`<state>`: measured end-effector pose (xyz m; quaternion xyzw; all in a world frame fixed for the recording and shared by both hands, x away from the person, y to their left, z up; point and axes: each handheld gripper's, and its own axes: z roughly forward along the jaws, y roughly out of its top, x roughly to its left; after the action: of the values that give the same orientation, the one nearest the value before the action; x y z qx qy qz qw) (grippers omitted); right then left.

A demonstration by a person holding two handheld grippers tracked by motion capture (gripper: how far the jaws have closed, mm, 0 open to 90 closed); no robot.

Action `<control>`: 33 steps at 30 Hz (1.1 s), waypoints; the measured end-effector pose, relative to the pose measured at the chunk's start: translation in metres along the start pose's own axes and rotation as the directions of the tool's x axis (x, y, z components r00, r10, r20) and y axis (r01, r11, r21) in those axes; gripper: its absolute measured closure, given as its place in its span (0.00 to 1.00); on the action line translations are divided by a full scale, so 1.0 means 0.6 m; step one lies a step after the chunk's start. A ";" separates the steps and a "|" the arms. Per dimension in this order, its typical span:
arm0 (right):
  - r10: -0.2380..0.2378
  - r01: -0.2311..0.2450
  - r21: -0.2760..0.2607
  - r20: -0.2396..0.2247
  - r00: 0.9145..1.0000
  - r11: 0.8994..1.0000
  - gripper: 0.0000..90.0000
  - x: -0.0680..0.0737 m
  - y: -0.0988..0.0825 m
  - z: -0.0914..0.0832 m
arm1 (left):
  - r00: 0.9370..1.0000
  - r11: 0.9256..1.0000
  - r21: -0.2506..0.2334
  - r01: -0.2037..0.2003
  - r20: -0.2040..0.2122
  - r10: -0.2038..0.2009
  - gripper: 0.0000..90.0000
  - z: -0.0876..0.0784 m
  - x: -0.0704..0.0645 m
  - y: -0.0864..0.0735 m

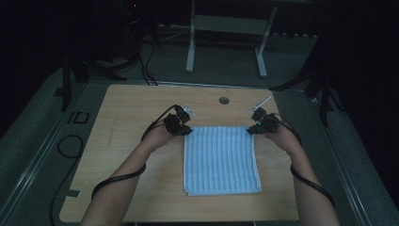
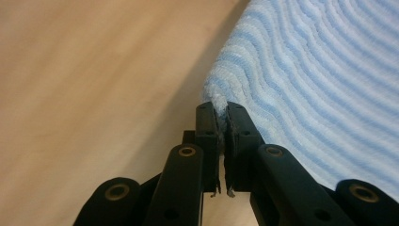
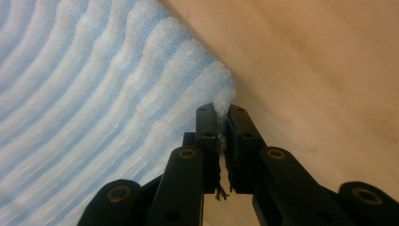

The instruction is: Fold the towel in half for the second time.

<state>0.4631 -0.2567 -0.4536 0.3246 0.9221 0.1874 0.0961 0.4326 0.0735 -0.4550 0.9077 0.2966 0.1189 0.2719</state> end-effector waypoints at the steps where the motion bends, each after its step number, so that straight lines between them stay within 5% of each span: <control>1: -0.007 0.007 -0.017 0.017 1.000 1.000 0.94 0.001 0.009 -0.012 | 1.000 1.000 -0.011 0.002 -0.011 -0.002 0.94 -0.007 0.002 0.002; 9: -0.029 0.038 -0.151 0.063 0.998 0.988 0.94 0.018 0.031 -0.070 | 0.999 0.995 -0.096 -0.026 -0.045 0.022 0.94 -0.074 0.008 0.002; 15: -0.087 0.101 -0.203 0.077 0.993 0.974 0.93 0.060 0.007 -0.092 | 0.998 0.990 -0.126 -0.067 -0.028 0.063 0.94 -0.100 -0.021 -0.037; 21: -0.119 0.129 -0.225 0.057 0.991 0.966 0.93 0.098 -0.041 -0.096 | 0.996 0.990 -0.112 -0.086 0.006 0.088 0.94 -0.101 -0.066 -0.083; 26: -0.136 0.139 -0.212 0.026 0.990 0.967 0.93 0.129 -0.085 -0.082 | 0.989 0.986 -0.084 -0.142 0.038 0.146 0.94 -0.087 -0.108 -0.115; 33: -0.127 0.120 -0.181 -0.032 0.991 0.976 0.93 0.160 -0.145 -0.047 | 0.984 0.987 -0.061 -0.148 0.089 0.153 0.94 -0.065 -0.139 -0.145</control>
<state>0.3319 -0.2663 -0.4687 0.2526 0.9219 0.2699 0.1163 0.3102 0.0985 -0.4763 0.9244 0.2109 0.1042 0.3001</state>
